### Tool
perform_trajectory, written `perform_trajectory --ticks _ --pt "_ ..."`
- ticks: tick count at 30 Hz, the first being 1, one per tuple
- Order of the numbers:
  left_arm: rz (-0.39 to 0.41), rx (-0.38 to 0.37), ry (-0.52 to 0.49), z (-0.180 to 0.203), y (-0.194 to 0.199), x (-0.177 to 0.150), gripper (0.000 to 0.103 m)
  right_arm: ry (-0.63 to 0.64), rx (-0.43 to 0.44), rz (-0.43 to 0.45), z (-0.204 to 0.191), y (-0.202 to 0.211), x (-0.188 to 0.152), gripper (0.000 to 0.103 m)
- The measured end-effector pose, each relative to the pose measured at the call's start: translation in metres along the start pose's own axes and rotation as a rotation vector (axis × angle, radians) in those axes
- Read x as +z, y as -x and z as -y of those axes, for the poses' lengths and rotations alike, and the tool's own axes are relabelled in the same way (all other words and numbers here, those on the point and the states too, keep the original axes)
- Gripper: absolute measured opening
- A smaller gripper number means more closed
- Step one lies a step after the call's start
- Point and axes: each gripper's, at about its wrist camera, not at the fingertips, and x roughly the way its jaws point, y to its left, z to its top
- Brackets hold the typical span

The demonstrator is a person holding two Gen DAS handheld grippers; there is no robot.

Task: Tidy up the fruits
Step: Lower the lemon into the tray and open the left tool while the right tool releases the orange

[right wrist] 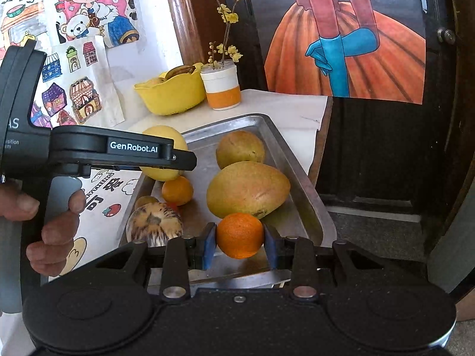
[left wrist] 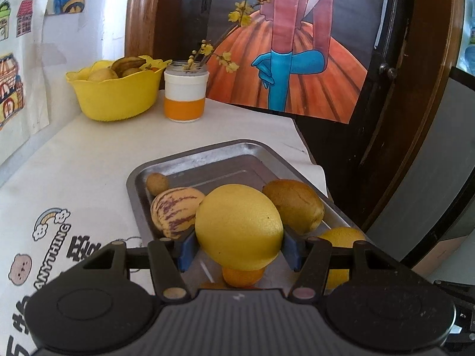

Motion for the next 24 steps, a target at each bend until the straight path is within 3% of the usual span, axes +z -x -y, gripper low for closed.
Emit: perform_trajectory --ticks 24 --pt "-0.024 0.0 -0.003 -0.002 -0.009 0.009 0.065 0.007 -0.002 0.006 -0.01 -0.002 -0.001 0.041"
